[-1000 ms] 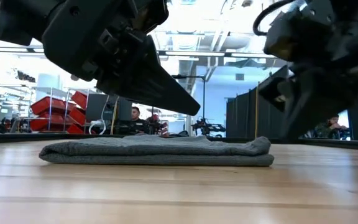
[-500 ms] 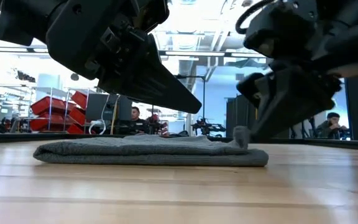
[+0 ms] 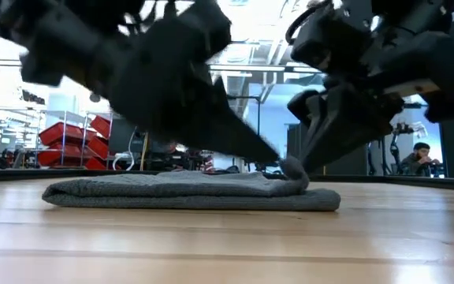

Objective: Roll towel
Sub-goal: Fold the gray towel

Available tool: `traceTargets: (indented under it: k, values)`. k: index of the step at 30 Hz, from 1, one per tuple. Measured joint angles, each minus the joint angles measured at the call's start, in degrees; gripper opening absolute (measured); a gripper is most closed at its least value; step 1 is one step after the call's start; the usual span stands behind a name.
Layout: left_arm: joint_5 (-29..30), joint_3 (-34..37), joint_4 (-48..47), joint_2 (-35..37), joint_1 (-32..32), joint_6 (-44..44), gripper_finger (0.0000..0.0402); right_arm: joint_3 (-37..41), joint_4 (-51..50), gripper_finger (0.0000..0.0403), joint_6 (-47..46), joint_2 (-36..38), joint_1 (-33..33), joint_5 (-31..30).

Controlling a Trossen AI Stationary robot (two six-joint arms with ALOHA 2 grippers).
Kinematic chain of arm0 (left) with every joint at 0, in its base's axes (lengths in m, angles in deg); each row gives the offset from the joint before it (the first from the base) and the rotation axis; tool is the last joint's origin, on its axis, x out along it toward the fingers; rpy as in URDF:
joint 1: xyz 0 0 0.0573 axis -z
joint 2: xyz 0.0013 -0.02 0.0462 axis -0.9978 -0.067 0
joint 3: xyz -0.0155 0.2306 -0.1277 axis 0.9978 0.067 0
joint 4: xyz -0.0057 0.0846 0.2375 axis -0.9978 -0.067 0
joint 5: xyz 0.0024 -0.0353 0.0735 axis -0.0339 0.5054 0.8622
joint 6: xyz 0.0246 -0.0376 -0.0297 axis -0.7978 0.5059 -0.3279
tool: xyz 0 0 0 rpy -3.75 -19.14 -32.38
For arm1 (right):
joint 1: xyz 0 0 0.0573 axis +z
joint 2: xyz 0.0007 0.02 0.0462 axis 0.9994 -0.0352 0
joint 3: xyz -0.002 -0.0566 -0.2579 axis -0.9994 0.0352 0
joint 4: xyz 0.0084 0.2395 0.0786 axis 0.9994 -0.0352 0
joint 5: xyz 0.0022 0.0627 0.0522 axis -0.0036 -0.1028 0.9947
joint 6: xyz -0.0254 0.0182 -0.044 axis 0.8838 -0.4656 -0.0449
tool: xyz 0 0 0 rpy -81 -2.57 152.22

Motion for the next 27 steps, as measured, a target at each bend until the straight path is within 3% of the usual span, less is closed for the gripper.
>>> traceTargets:
  k: [9, 22, 27]
  values:
    - [-0.56, -5.75, -6.48, -1.82, -0.34, -1.43, 0.0015, 1.0, -1.11, 0.0, -3.33, 0.0, 1.49, 0.13]
    - [-0.54, -6.11, -8.68, -1.84, -0.35, -1.72, 0.0015, 0.92, 6.84, 0.0, -3.68, -5.18, 1.27, 0.81]
    - [-0.52, -6.11, -8.89, -1.85, -0.4, -1.69, 0.0015, 1.01, 7.33, 0.0, -3.22, -3.96, 1.2, -0.76]
